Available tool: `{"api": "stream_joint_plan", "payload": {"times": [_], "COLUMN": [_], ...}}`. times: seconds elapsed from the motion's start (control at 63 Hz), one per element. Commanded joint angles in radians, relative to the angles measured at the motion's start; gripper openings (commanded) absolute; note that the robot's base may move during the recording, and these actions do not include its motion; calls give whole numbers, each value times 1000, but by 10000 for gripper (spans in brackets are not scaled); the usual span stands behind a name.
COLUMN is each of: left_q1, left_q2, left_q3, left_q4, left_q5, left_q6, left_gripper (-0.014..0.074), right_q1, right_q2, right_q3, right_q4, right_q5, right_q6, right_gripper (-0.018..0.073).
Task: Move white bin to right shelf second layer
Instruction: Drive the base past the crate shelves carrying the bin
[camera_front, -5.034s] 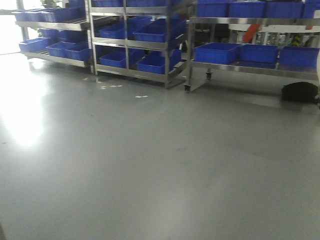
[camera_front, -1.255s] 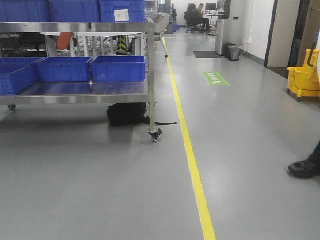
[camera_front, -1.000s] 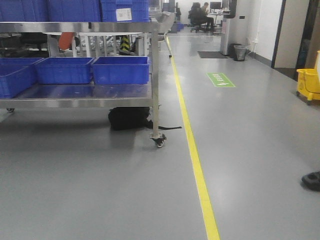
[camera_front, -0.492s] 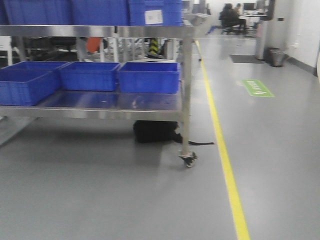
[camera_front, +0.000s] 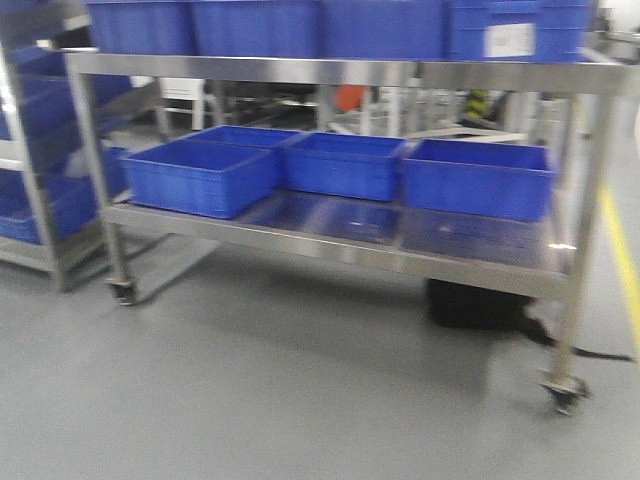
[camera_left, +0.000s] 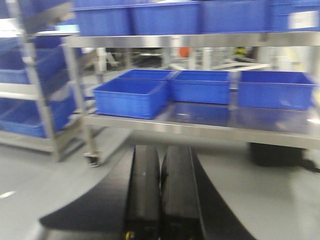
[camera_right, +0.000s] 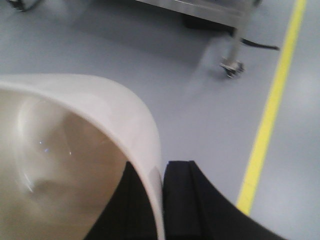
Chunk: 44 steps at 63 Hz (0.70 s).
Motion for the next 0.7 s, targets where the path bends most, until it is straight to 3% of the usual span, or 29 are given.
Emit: {"api": "stream_joint_plan", "payload": {"times": [0.0, 0.683], "left_q1": [-5, -5], "left_q2": [-14, -14], "left_q3": [37, 37], "left_q4": [-6, -6], "left_q5": [-84, -84], "left_q6": [-3, -3], "left_gripper": [85, 85], "right_q1": [1, 1], "right_q2": [2, 2], "right_q3": [-31, -31], "right_q4": [-2, -2], "right_q5": [-84, -85], "right_q6": [-4, -4], "right_gripper": [57, 57]}}
